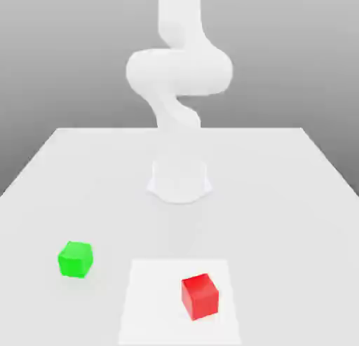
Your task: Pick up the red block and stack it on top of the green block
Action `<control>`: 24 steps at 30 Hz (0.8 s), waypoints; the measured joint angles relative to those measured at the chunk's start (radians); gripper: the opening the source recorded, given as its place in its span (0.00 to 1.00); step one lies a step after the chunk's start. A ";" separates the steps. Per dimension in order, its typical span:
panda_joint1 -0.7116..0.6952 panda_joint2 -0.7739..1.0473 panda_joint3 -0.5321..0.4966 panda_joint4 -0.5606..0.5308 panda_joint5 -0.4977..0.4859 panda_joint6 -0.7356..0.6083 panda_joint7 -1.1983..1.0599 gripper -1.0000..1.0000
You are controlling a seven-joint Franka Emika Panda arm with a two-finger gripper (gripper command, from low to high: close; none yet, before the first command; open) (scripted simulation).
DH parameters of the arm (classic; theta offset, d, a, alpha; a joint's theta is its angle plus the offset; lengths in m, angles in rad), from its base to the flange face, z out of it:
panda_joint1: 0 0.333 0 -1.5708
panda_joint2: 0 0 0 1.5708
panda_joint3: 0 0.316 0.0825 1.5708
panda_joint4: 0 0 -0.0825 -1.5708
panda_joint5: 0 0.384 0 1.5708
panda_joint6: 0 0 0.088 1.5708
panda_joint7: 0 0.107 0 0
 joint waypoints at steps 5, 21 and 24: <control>0.045 0.188 -0.026 -0.072 0.022 0.093 -0.078 0.50; 0.116 0.766 -0.037 -0.297 0.019 0.380 -0.267 0.50; 0.115 0.874 -0.034 -0.300 0.018 0.460 -0.279 0.50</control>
